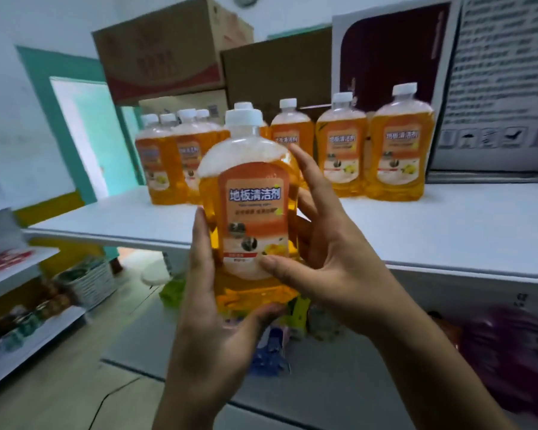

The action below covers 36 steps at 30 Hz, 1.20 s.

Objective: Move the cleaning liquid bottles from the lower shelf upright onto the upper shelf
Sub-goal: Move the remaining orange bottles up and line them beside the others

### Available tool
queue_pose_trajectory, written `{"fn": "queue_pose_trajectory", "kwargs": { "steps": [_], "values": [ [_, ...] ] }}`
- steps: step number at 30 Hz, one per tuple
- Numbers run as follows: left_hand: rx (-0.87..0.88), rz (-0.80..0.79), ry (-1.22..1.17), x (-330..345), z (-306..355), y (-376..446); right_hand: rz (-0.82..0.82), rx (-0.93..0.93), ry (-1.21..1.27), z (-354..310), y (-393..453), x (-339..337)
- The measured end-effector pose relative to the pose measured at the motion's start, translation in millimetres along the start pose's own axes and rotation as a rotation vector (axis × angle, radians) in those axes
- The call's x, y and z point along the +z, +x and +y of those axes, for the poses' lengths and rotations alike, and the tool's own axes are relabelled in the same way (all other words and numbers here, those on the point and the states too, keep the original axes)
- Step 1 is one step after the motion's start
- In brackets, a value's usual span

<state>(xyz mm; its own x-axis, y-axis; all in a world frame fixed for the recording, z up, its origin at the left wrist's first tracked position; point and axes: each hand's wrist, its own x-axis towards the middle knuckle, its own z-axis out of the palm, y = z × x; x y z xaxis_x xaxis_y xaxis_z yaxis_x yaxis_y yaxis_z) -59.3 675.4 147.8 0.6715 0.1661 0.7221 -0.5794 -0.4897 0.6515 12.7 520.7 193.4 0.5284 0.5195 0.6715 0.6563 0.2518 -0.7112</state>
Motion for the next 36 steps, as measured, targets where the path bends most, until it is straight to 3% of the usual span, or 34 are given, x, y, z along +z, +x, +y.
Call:
{"fn": "queue_pose_trajectory", "kwargs": {
  "steps": [6,10,15,21,28,36],
  "values": [
    [0.148,-0.162,0.123,1,-6,51,0.242,0.007,-0.277,-7,20,6],
    [0.173,-0.282,0.162,16,-18,74,0.388,0.122,-0.421,-4,33,-2],
    [0.119,-0.363,0.365,16,-29,94,0.305,0.244,-0.579,-2,55,-16],
    [0.012,-0.413,0.666,5,-45,119,0.343,0.352,-0.765,15,82,-24],
    [0.014,-0.382,0.716,4,-45,111,0.420,0.540,-0.908,34,117,-36],
    [0.042,-0.396,0.672,5,-48,111,0.489,0.638,-0.829,42,130,-36]
  ]
}}
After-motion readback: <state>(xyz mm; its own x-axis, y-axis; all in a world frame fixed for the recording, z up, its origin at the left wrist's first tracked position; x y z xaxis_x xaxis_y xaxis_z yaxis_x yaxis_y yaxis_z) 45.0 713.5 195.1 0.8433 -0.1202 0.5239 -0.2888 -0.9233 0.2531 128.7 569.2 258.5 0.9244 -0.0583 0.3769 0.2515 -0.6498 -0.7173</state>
